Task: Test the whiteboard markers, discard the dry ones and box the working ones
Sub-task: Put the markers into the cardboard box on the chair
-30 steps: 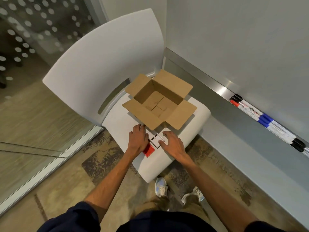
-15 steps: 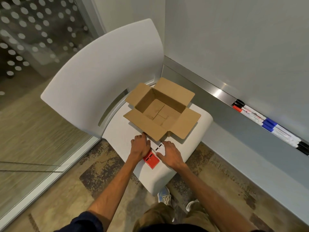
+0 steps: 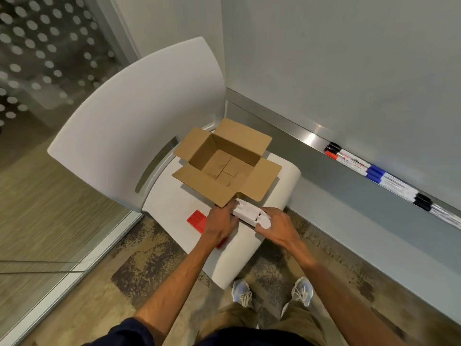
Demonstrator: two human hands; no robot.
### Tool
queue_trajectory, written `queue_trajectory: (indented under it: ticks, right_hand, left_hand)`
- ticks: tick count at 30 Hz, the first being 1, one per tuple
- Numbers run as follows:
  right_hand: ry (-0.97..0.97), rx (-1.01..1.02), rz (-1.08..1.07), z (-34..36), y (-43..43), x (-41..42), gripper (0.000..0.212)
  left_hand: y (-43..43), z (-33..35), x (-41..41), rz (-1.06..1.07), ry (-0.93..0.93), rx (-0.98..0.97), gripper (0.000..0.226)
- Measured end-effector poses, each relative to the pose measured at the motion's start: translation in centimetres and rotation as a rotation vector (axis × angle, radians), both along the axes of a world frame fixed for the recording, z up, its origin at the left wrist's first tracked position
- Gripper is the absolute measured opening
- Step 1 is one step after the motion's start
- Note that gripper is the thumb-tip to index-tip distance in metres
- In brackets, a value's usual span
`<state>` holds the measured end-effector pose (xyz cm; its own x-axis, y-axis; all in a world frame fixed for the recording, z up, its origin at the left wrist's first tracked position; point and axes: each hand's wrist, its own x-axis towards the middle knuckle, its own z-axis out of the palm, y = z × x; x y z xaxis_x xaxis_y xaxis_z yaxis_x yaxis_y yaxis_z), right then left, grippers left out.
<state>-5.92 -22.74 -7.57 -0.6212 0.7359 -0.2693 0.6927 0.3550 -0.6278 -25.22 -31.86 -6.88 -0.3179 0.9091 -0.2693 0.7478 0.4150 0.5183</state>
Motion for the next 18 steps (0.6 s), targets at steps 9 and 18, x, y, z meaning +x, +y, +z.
queue_trajectory:
  ticks: [9,18]
  right_hand:
    - [0.083,0.055,-0.146,1.3,1.7,10.1,0.057]
    - [0.146,0.138,-0.291,3.4,4.3,21.5,0.069]
  left_hand:
    - [3.6,0.9,8.6,-0.229,0.010,-0.020,0.050]
    - [9.0,3.6,19.1,-0.314,-0.033,0.089,0.049]
